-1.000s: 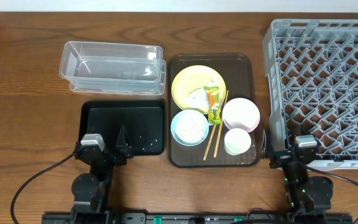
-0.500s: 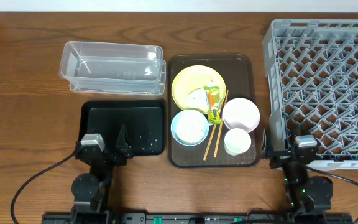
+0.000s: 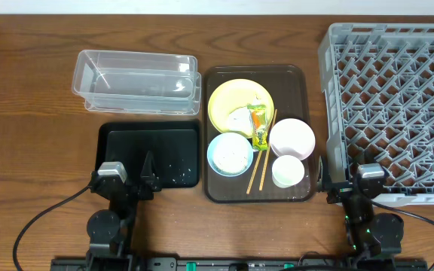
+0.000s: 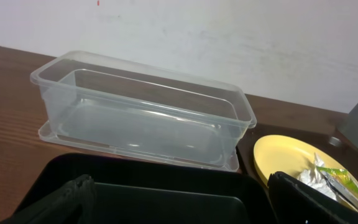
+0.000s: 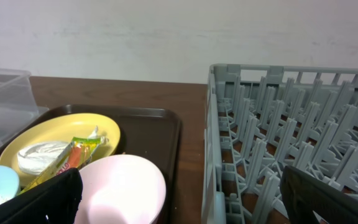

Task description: Sort waste into correct bins and load items into the dishwasher rack

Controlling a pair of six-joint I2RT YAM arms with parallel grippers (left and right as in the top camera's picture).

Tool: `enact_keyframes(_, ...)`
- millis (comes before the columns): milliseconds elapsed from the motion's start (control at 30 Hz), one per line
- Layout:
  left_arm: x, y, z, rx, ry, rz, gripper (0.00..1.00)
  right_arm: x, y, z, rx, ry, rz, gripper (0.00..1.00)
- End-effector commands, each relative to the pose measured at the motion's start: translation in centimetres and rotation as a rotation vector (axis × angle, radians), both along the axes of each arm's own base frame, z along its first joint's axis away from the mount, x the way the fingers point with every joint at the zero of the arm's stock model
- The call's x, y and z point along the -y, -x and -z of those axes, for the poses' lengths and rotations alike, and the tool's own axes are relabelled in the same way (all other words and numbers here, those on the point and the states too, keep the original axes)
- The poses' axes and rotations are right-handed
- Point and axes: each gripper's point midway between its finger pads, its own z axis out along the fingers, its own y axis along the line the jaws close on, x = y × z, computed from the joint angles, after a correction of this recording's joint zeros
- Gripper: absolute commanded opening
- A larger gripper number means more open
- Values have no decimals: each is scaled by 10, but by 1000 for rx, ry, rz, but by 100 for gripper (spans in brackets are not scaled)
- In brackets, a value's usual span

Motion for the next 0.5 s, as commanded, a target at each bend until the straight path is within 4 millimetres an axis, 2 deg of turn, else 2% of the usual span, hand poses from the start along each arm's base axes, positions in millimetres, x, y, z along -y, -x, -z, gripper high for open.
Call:
enact_keyframes(0,-6,1,15,-50,-9,-32,90,-1,0,1,-3,-16,0,99)
enact_keyframes(467,-7,1,14,-46,-9,-38,91,-1,0,1,-3,-16,1,99)
